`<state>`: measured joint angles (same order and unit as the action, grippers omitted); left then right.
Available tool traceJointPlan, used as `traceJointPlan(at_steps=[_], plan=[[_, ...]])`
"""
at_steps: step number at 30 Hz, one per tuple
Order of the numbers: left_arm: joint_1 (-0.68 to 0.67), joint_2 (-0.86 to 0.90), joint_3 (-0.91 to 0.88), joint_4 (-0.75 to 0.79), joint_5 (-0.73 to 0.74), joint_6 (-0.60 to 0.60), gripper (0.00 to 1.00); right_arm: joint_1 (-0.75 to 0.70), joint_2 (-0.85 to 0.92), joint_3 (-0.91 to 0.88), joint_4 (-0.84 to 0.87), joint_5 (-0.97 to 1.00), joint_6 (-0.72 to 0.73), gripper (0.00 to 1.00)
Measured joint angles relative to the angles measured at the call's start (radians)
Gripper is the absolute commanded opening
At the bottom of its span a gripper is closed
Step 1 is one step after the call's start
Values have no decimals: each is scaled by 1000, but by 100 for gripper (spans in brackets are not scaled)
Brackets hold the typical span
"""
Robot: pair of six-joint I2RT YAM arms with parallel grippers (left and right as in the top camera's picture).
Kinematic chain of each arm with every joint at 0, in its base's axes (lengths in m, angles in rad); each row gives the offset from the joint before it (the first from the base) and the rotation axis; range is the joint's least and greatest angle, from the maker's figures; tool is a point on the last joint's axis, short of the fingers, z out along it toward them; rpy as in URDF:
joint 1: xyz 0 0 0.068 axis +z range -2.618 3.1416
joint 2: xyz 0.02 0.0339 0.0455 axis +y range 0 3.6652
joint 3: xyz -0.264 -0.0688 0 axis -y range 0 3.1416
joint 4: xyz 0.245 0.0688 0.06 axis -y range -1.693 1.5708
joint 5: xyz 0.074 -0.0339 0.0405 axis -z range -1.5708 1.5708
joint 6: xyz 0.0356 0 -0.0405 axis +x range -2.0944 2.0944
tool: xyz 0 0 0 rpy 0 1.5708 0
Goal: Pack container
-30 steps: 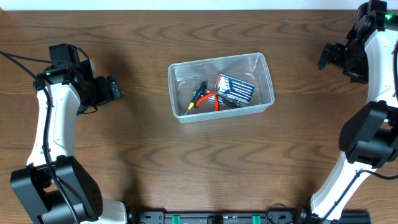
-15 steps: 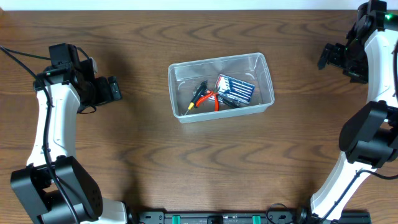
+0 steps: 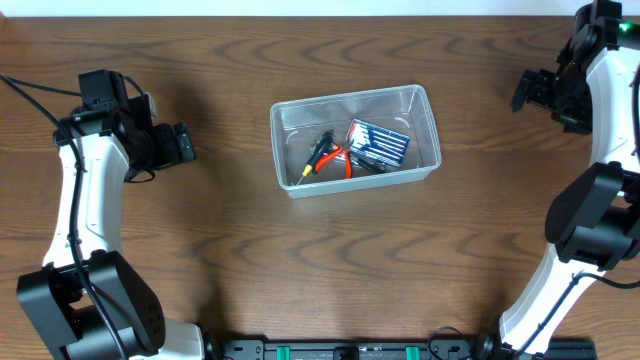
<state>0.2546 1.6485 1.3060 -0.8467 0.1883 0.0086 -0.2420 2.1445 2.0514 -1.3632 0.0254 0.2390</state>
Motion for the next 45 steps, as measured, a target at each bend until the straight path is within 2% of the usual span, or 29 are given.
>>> traceJointPlan(at_steps=[8, 14, 20, 26, 29, 38, 45], plan=[[0, 0, 0, 0, 0, 0, 98, 0, 0, 0, 48, -15, 26, 99], [0, 0, 0, 0, 0, 0, 98, 0, 0, 0, 32, -101, 42, 99], [0, 0, 0, 0, 0, 0, 98, 0, 0, 0, -40, -214, 11, 99], [0, 0, 0, 0, 0, 0, 98, 0, -43, -1, -114, -240, -37, 99], [0, 0, 0, 0, 0, 0, 98, 0, -135, -6, -133, -244, -47, 99], [0, 0, 0, 0, 0, 0, 98, 21, -568, -2, -224, -254, -70, 99], [0, 0, 0, 0, 0, 0, 98, 32, -774, -1, -331, -259, -83, 99]])
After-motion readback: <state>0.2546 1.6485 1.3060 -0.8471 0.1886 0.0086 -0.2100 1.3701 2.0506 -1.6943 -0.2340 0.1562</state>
